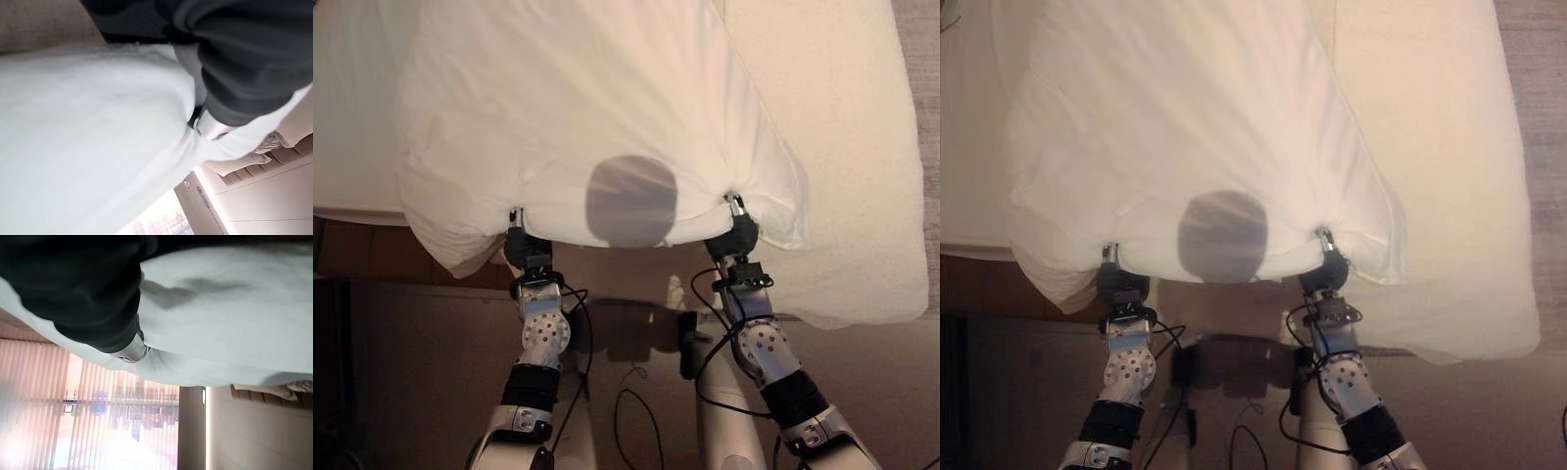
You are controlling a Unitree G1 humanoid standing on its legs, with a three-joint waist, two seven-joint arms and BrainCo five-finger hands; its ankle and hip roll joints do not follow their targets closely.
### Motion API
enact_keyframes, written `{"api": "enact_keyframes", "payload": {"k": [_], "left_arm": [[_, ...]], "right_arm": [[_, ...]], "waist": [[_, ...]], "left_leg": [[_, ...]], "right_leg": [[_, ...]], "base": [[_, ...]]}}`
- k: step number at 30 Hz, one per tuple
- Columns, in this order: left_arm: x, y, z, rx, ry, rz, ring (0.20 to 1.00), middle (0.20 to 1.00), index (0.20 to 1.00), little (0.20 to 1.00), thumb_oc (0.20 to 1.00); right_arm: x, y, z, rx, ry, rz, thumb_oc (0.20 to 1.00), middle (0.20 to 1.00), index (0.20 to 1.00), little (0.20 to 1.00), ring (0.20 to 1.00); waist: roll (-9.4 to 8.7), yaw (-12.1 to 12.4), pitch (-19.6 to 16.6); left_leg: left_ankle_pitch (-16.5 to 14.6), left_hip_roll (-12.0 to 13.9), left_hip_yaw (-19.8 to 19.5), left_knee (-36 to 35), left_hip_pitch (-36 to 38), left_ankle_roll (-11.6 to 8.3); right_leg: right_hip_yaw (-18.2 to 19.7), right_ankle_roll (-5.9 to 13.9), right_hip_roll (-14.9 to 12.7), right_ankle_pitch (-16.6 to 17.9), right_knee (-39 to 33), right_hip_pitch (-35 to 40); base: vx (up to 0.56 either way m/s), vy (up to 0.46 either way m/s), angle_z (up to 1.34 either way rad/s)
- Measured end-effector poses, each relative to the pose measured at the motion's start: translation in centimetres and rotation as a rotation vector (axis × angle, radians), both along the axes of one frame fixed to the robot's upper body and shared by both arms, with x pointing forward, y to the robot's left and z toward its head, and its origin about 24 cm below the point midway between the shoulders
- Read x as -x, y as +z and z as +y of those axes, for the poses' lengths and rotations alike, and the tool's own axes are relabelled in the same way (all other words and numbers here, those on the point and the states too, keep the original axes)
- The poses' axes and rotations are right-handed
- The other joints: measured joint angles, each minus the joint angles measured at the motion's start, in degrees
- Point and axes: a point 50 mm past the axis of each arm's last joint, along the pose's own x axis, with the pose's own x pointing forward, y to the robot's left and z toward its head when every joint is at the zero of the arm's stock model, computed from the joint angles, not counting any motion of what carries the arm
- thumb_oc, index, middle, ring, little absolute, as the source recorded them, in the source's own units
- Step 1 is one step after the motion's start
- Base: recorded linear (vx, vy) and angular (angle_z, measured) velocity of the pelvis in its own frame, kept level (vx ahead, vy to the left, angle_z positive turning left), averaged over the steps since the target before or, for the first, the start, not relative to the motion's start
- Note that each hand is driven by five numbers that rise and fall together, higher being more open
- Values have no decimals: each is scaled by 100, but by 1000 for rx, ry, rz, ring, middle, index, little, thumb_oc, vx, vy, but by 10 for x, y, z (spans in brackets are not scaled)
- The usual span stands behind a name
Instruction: Make the bed
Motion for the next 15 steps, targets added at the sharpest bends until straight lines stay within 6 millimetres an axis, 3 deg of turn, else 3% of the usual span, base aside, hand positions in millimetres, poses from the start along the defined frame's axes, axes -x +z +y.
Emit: {"api": "enact_keyframes", "payload": {"k": [1,2,3,5,6,7,8,9,10,11,13,14,15], "left_arm": [[3,0,3,-1,5,-7,200,200,200,200,200],[4,2,5,-11,8,-13,200,200,200,200,200],[0,8,1,-17,-8,-29,200,200,200,200,200],[-4,19,-12,-43,-62,-61,200,200,200,200,200],[-3,18,-10,-58,-62,-57,200,200,200,200,200],[2,15,-3,-79,-51,-56,200,200,200,200,200],[3,13,0,-91,-47,-49,200,200,200,200,200],[5,9,2,-102,-45,-34,200,200,200,200,200],[5,10,1,-99,-46,-40,200,200,200,200,200],[5,17,-2,-100,-57,-69,200,200,200,200,200],[7,19,-3,-102,-65,-85,200,200,200,200,200],[8,18,-1,-98,-56,-79,200,200,200,200,200],[9,14,1,-100,-50,-67,200,200,200,200,200]], "right_arm": [[-1,1,1,10,7,-5,200,200,200,200,200],[0,0,1,6,5,-3,200,200,200,200,200],[1,1,-2,8,-8,-8,200,200,200,200,200],[4,-6,-15,-9,-63,15,200,200,200,200,200],[5,-7,-14,-26,-62,22,200,200,200,200,200],[5,-5,-7,-52,-47,11,200,200,200,200,200],[6,-5,-4,-57,-40,13,200,200,200,200,200],[7,-2,-1,-52,-30,-1,200,200,200,200,200],[11,-4,-3,-45,-30,0,200,200,200,200,200],[15,1,-5,-47,-29,-29,200,200,200,200,200],[18,3,-4,-61,-27,-40,200,200,200,200,200],[19,0,-2,-67,-22,-28,200,200,200,200,200],[20,-3,-1,-62,-20,-17,200,200,200,200,200]], "waist": [[5,58,2],[-10,42,32],[-96,-30,66],[-112,-75,86],[-100,-86,117],[-106,-65,121],[-102,-34,124],[-68,32,110],[-54,14,94],[55,51,96],[54,11,96],[44,35,92],[50,-2,95]], "left_leg": [[11,-12,-59,41,172,58],[4,14,44,151,224,-379],[68,-203,222,479,-38,-828],[-206,-791,394,1272,-396,-545],[-465,-975,454,1785,-600,-185],[-746,-1204,491,1969,-514,136],[-823,-1293,647,2188,-484,73],[-913,-1193,923,2314,-457,208],[-920,-1204,1096,2393,-490,331],[-1047,-1321,1155,2698,-737,536],[-975,-1385,1281,2662,-856,694],[-797,-1384,1356,2419,-819,795],[-647,-1440,1467,2151,-732,864]], "right_leg": [[103,168,96,126,-152,-15],[116,253,88,186,-175,-35],[-15,422,-269,298,-288,-48],[-168,641,-855,601,-673,159],[-180,646,-1029,729,-924,383],[-234,506,-1244,1130,-1281,603],[-400,305,-1266,1482,-1526,726],[-734,-162,-1423,1836,-1930,893],[-804,-111,-1362,1743,-1905,963],[-1051,8,-1242,1095,-1237,920],[-908,222,-911,596,-652,624],[-981,252,-503,55,42,269],[-916,28,-129,-201,330,167]], "base": [[4,358,-76],[13,593,-56],[24,702,2],[58,892,49],[46,998,8],[-13,492,-29],[-30,721,-79],[-71,432,-62],[-97,612,-36],[-111,568,-3],[-89,426,-5],[-46,198,-13],[-69,259,-12]]}}
